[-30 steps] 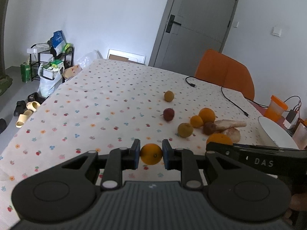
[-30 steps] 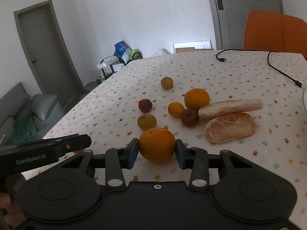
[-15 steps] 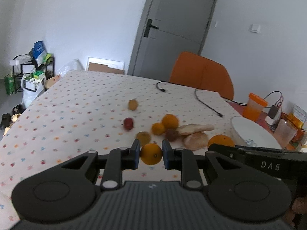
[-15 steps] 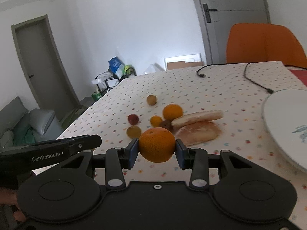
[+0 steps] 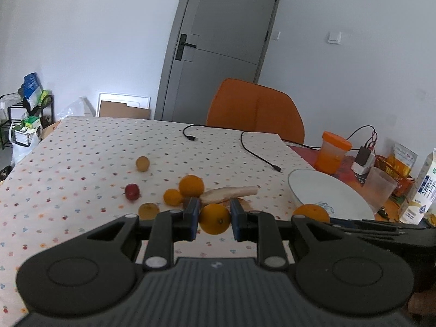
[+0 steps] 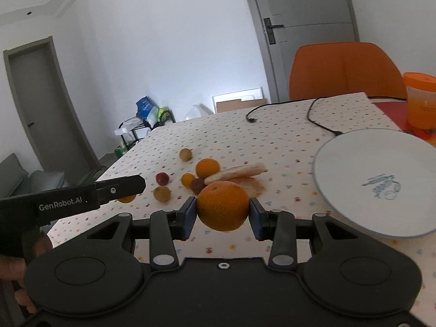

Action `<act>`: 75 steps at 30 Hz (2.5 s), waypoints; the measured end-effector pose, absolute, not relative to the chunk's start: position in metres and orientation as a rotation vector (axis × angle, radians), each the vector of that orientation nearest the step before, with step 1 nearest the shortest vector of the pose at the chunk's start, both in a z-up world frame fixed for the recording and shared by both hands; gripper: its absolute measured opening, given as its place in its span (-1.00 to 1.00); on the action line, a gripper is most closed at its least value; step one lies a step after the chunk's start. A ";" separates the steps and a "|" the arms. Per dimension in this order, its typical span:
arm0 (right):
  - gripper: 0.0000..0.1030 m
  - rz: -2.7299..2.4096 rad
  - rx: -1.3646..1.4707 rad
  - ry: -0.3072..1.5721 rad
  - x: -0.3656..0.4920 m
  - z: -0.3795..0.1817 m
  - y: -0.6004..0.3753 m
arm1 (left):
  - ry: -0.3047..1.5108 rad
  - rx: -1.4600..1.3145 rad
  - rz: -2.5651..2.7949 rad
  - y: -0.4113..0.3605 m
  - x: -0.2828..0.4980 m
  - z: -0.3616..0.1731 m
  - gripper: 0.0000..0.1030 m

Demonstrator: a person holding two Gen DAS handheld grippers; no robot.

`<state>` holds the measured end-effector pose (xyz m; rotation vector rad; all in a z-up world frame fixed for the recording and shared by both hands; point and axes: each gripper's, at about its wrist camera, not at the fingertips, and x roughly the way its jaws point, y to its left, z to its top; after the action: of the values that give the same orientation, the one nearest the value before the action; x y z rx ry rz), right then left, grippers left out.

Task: Organize fruits
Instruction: 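Carry both oranges over the white plate and open both tools to drop them, then withdraw both open tools from the plate back toward the fruit pile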

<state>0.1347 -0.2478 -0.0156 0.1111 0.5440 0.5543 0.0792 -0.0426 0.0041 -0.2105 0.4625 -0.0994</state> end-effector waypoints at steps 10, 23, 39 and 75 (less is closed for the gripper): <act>-0.24 0.483 0.141 0.528 0.134 -0.018 -0.279 | 0.463 -0.174 -0.147 -0.067 0.089 0.011 -0.56; -0.24 0.397 0.220 0.527 0.145 -0.025 -0.326 | 0.498 -0.104 -0.258 -0.116 0.119 0.011 -0.56; -0.24 0.266 0.232 0.530 0.163 -0.046 -0.368 | 0.561 -0.033 -0.368 -0.178 0.166 -0.001 -0.56; -0.15 0.342 0.193 0.494 0.152 -0.041 -0.362 | 0.565 -0.100 -0.218 -0.130 0.149 0.003 0.02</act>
<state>0.1520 -0.3617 -0.0411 0.1929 0.4936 0.3425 0.1489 -0.1297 0.0029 -0.1001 0.5646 -0.2185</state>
